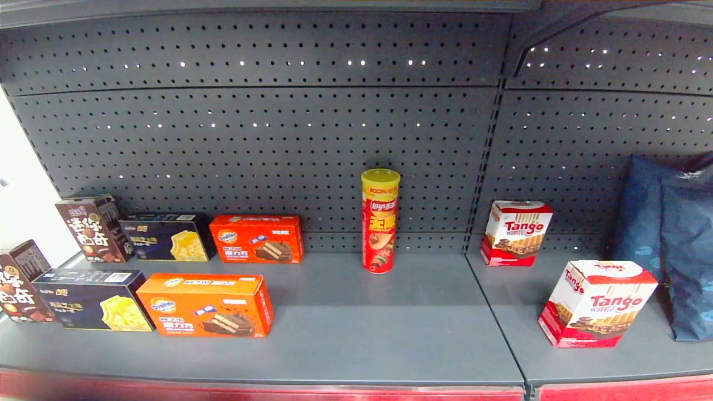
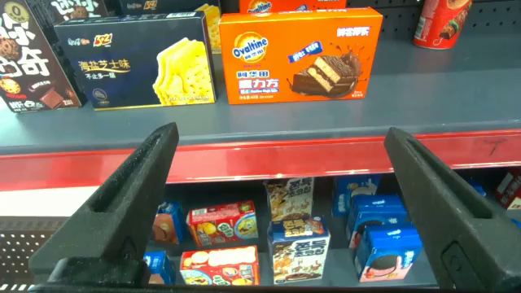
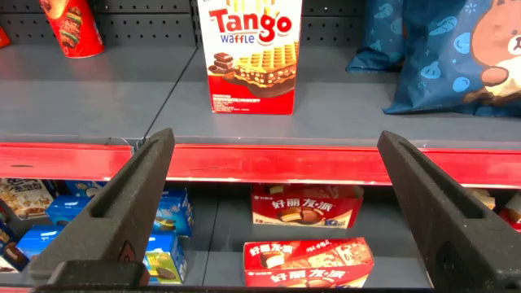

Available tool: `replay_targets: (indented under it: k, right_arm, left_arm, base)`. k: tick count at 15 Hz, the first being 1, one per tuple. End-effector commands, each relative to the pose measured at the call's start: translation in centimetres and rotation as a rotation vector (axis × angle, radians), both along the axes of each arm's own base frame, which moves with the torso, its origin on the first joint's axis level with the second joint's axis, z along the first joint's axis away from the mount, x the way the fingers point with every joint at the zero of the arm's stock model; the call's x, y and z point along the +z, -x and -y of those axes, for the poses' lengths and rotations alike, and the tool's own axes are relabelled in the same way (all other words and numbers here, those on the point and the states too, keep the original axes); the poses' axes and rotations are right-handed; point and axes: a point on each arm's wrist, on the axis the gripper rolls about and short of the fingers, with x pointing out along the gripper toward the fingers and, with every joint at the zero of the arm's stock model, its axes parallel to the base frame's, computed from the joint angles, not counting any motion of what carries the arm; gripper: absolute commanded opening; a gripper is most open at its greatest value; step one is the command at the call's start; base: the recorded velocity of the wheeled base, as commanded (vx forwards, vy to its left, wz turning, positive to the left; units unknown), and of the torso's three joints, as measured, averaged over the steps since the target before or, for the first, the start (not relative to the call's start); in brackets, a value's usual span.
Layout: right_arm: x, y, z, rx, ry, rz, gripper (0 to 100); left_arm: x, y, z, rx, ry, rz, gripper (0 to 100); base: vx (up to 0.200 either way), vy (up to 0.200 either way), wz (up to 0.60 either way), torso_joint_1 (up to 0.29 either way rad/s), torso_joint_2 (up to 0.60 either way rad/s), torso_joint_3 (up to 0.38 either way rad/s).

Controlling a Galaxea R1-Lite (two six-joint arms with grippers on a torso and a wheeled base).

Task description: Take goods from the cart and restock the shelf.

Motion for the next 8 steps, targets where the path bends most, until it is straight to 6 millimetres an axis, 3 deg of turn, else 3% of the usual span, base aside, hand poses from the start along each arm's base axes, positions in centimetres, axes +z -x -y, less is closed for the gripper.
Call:
replay_targets:
  k: [1, 8]
  right_arm:
    - [0.0, 0.0, 0.0, -0.002, -0.001, 0.0, 100]
    - [0.0, 0.0, 0.0, 0.0, -0.001, 0.0, 100]
  left_arm:
    - [-0.04, -0.01, 0.0, 0.001, 0.0, -0.001, 100]
    - [0.01, 0.01, 0.0, -0.001, 0.0, 0.001, 100]
  base:
    - [0.0, 0.0, 0.0, 0.0, 0.0, 0.0]
    - [0.0, 0.0, 0.0, 0.0, 0.0, 0.0]
